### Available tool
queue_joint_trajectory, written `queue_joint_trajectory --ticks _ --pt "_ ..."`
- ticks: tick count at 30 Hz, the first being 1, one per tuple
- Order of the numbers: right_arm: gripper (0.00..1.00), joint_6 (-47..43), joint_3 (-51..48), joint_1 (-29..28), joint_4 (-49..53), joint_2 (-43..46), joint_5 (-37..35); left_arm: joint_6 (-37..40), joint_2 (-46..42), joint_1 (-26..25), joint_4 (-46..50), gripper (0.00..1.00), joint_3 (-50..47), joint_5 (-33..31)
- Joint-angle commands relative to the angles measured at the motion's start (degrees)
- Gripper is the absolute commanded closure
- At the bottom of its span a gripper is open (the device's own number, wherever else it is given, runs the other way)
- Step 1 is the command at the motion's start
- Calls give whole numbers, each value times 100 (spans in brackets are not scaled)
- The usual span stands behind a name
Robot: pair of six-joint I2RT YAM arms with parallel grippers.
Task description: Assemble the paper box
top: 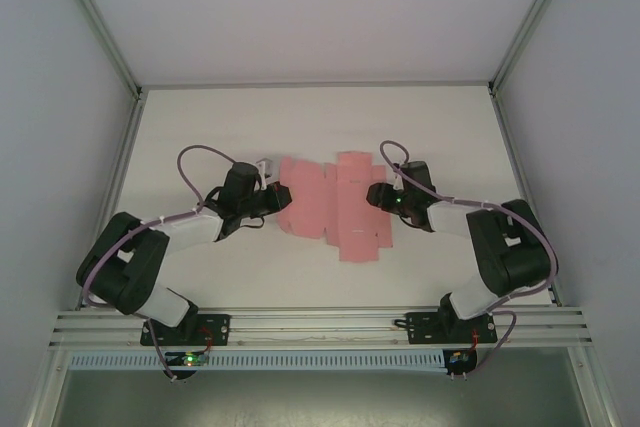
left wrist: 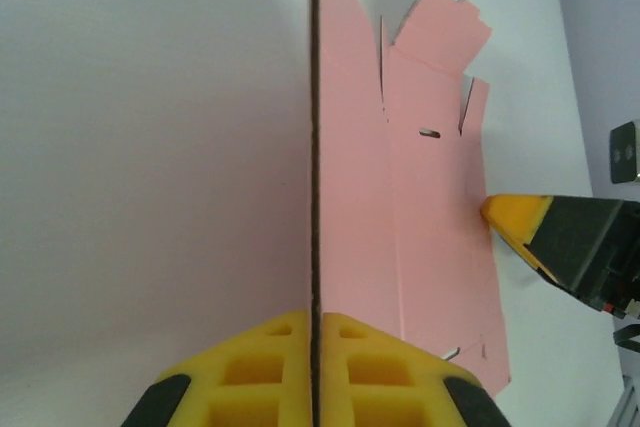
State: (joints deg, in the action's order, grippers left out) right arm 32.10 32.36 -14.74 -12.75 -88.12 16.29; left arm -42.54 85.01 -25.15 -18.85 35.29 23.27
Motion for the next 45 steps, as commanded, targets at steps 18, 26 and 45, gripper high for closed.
queue_joint_trajectory --ticks 18,26,45 --pt "7 -207 -764 1079 -645 4686 3108 917 -5155 -113 -646 100 -773 1466" --pt "28 990 -1030 975 -2827 4643 4135 749 -6119 -117 -300 100 -1109 607" --pt "100 -111 -195 521 -1253 4316 3805 636 -5949 -120 1115 89 -963 -1132"
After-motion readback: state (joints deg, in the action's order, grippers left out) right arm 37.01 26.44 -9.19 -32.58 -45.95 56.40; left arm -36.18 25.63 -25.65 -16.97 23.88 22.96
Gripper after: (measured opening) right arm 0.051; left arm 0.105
